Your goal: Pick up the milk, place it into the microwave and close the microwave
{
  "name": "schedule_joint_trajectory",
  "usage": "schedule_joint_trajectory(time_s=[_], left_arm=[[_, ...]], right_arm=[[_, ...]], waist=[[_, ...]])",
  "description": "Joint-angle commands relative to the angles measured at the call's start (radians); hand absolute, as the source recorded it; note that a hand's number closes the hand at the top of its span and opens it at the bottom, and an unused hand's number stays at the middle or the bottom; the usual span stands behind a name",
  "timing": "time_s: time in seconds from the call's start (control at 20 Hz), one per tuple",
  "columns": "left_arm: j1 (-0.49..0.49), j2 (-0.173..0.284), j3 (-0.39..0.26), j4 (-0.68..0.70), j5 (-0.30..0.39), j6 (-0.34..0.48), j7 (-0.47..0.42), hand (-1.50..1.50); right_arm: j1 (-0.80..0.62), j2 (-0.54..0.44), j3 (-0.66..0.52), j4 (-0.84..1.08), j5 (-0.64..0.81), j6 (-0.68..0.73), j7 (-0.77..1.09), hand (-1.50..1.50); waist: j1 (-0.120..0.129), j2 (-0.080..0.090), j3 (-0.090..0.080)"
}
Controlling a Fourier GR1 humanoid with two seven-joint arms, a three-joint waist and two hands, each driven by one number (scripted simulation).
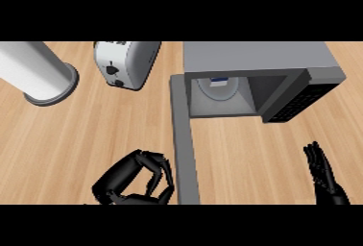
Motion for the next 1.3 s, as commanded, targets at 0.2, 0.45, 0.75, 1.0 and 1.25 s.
schedule_joint_trajectory(time_s=[0.2, 0.45, 0.75, 1.0, 1.25], left_arm=[[-0.223, -0.005, -0.2, 0.449, -0.04, 0.166, -0.151, 1.5], [-0.304, -0.005, -0.433, 0.61, 0.056, 0.346, -0.244, 1.5], [-0.424, -0.005, -0.631, 0.675, 0.23, 0.623, -0.196, 1.5], [-0.495, -0.005, -0.667, 0.674, 0.328, 0.762, -0.181, 1.5], [-0.537, -0.005, -0.663, 0.66, 0.427, 0.882, -0.229, 1.5]], right_arm=[[0.169, -0.031, -0.044, -0.146, -0.059, 0.063, -0.075, -1.5], [0.196, -0.091, -0.081, -0.262, -0.15, 0.159, -0.022, -1.5], [0.188, -0.11, -0.091, -0.324, -0.217, 0.216, -0.007, -1.5], [0.157, -0.145, -0.113, -0.404, -0.239, 0.223, 0.024, -1.5], [0.144, -0.181, -0.108, -0.415, -0.271, 0.274, 0.037, -1.5]], waist=[[0.004, 0.004, 0.0], [-0.019, 0.007, -0.001], [-0.049, 0.011, -0.002], [-0.089, 0.019, -0.005], [-0.115, 0.03, -0.006]])
